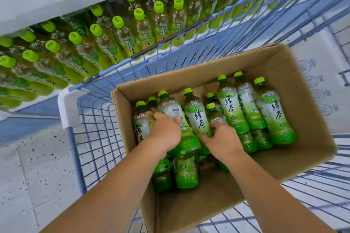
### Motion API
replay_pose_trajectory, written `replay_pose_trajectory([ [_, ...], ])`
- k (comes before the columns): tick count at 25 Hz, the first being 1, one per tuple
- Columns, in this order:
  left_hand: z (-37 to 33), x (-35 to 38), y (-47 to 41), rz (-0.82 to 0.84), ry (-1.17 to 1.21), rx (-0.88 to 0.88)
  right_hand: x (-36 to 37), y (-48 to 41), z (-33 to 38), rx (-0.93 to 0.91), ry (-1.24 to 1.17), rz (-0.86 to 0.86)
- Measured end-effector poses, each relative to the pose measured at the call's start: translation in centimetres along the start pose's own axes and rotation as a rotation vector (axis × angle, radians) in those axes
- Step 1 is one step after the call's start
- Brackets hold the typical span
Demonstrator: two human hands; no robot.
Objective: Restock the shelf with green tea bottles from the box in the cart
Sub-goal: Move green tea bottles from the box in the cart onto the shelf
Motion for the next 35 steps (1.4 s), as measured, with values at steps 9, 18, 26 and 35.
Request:
replay_pose_trajectory([
  [9,3.2,2.4,-1.5,0.158,0.377,-0.043,0.6,0.7,-0.6,-0.026,-0.090,0.002],
  [18,2.4,2.0,-0.8,0.217,0.401,-0.046,1.3,1.0,-0.8,-0.021,-0.137,-0.062],
  [26,1.7,0.0,0.6,0.027,0.181,0.151,2.4,0.6,-0.1,0.074,-0.053,-0.056],
  [35,2.1,-0.6,1.0,0.108,0.255,0.148,1.9,-0.1,0.5,0.309,-0.340,0.236],
])
Point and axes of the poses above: each hand's wrist, its own y-axis away from the middle knuckle, its own x-axis out of the palm, z = x × y, the point moved 6 cm from there along -y, towards the middle knuckle, and after that the axes turned 7 degrees about y, right-handed, at the moved point
